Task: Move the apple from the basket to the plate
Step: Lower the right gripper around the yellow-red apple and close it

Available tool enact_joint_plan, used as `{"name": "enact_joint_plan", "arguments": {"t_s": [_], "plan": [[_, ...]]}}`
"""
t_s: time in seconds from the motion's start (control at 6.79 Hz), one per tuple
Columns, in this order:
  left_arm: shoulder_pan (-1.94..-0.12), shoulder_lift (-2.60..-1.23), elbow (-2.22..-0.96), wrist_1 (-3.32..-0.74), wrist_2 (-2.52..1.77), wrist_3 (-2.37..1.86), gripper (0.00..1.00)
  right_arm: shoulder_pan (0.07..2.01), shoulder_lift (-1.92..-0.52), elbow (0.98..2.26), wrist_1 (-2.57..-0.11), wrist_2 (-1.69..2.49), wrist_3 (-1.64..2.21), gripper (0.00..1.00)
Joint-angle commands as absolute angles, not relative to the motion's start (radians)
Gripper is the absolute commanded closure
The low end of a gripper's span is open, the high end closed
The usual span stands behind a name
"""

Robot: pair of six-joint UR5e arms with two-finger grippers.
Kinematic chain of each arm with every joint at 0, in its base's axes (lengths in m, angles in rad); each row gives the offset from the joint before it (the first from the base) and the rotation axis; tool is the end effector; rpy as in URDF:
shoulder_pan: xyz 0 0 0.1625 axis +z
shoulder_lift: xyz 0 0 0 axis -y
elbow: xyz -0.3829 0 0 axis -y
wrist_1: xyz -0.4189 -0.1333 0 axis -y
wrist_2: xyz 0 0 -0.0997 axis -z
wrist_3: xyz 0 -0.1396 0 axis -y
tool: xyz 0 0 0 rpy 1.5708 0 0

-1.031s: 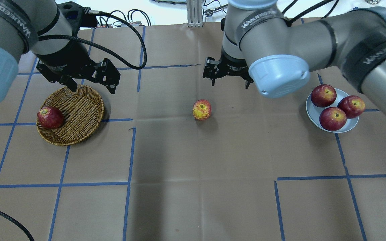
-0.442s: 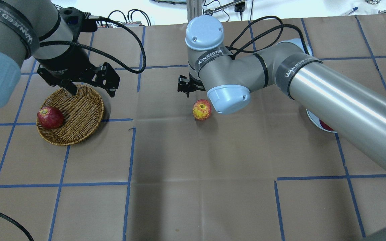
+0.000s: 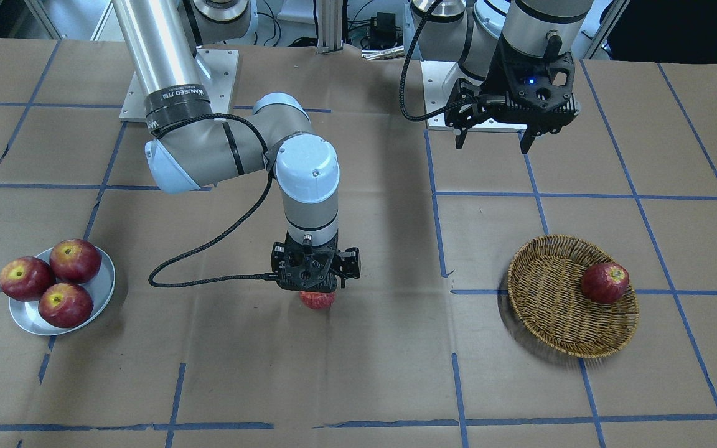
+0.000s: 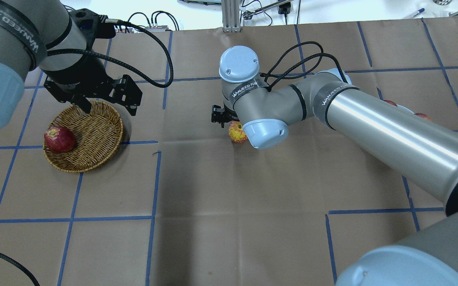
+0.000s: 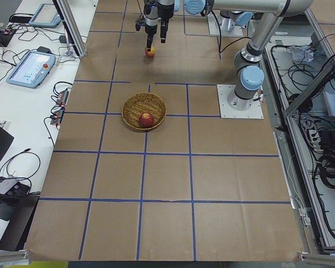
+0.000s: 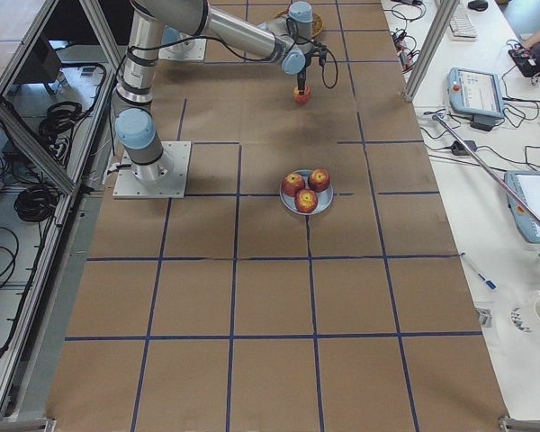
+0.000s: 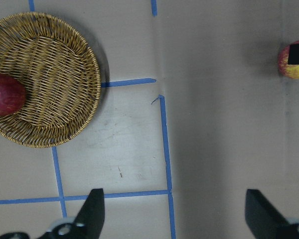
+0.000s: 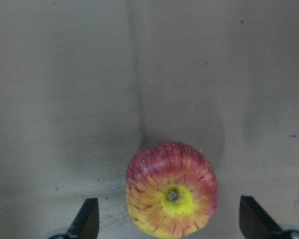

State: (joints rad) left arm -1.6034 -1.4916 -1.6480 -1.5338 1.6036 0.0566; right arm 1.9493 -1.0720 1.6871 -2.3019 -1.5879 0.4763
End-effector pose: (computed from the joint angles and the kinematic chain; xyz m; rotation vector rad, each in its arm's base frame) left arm -0.1447 -0.4892 0.4095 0.1376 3.1047 -0.0600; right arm 0.3583 -0.5468 0.1299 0.1533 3.1004 -0.1750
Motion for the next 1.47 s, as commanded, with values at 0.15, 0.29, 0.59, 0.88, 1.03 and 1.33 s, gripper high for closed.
{"name": "enact_joint_plan", "arguments": {"t_s": [0.15, 0.29, 0.59, 0.88, 1.03, 1.33], "plan": [[-1.605, -1.489, -1.647, -1.534, 1.603, 0.057, 0.01, 1.942, -1.039, 1.709, -2.376, -1.588, 0.474, 0.0], [-1.603, -1.489, -1.647, -1.534, 1.603, 0.057, 0.01, 1.942, -1.022, 1.703, -2.384, -1.589, 0.477, 0.0], [-1.603, -1.488, -1.646, -1.532, 1.605, 0.057, 0.01, 1.942, -1.0, 1.707, -2.446, -1.606, 0.476, 0.14], [-1.603, -1.488, -1.646, -1.534, 1.605, 0.057, 0.01, 1.944, -1.002, 1.701, -2.445, -1.605, 0.477, 0.34], [-1.605, -1.488, -1.641, -1.534, 1.605, 0.057, 0.01, 1.942, -1.008, 1.7, -2.445, -1.605, 0.477, 0.43], [-1.603, -1.488, -1.641, -1.534, 1.605, 0.057, 0.01, 1.93, -1.038, 1.659, -2.407, -1.598, 0.477, 0.43]]}}
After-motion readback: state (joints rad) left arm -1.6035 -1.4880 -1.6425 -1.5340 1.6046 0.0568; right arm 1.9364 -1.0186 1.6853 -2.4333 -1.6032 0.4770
